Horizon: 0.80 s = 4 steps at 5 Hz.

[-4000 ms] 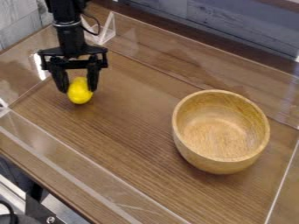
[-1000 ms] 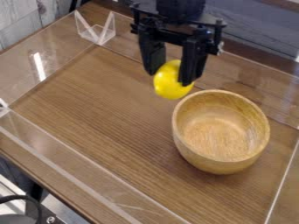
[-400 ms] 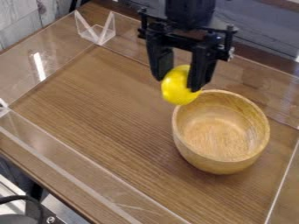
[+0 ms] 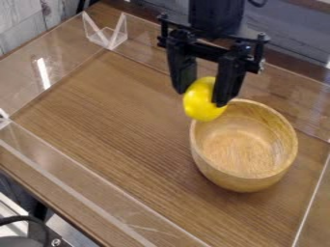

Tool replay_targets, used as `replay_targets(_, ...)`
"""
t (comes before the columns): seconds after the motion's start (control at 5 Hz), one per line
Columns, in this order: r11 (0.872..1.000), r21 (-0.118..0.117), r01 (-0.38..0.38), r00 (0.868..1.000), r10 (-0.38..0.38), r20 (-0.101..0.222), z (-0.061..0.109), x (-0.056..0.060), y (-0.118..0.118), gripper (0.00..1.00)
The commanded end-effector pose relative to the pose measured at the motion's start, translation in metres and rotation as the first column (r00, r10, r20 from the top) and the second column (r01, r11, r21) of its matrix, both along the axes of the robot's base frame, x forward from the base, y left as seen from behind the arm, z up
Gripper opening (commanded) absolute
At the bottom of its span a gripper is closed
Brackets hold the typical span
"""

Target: Put the lemon in the brown bowl

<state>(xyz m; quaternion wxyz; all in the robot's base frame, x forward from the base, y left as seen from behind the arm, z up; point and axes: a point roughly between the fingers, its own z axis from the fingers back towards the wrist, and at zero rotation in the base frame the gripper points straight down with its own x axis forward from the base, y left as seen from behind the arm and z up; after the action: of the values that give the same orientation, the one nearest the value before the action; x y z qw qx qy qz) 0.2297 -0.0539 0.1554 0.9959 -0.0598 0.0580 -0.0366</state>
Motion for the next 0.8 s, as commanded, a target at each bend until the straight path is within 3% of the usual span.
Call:
replay_targets(0.0,1.000,-0.016,0.014,0.997,-0.013,0.077,0.0166,0.0037,-0.0055,0.00)
replay_targets(0.6,0.999,-0.027,0.018,0.995,-0.015,0.097,0.0201,0.0103,-0.0143,0.00)
